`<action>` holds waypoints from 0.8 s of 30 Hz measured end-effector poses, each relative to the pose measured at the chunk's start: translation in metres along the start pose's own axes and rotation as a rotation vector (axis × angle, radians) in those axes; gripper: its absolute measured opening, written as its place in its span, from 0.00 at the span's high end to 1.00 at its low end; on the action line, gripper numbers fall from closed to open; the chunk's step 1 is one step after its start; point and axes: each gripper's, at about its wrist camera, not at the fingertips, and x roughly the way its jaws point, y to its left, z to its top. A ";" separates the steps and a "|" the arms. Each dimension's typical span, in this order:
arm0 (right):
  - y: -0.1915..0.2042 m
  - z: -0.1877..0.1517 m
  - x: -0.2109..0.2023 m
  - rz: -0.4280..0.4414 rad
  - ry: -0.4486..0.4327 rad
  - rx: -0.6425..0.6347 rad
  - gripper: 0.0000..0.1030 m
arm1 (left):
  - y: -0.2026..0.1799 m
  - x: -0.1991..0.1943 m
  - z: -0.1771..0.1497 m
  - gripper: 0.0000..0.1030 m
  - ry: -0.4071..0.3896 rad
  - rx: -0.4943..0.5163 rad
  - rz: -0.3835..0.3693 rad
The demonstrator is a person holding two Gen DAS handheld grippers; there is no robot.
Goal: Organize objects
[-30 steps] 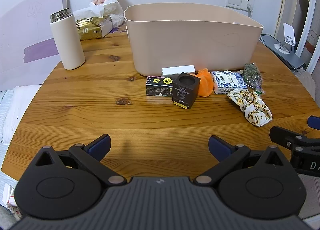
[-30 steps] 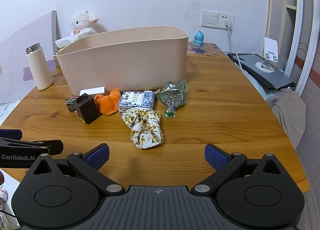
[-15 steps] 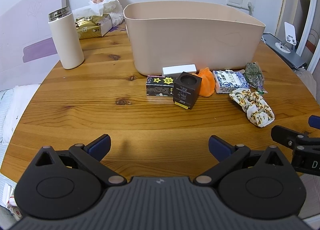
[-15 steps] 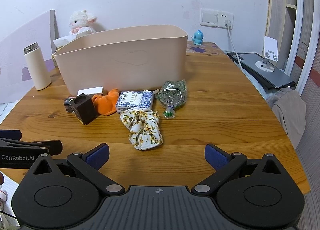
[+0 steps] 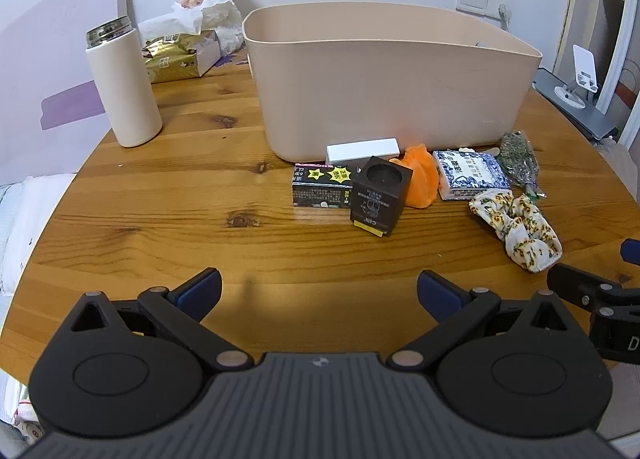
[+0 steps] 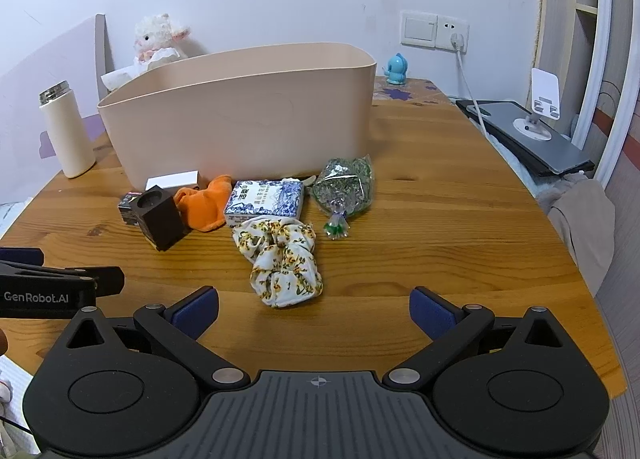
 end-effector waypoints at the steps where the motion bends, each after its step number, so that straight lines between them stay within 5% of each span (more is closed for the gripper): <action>1: 0.000 0.001 0.002 0.000 0.001 -0.001 0.00 | -0.001 0.002 0.001 0.00 0.000 0.002 0.001; 24: 0.002 0.021 0.064 0.024 0.075 -0.031 0.03 | -0.010 0.067 0.023 0.00 -0.009 0.037 -0.096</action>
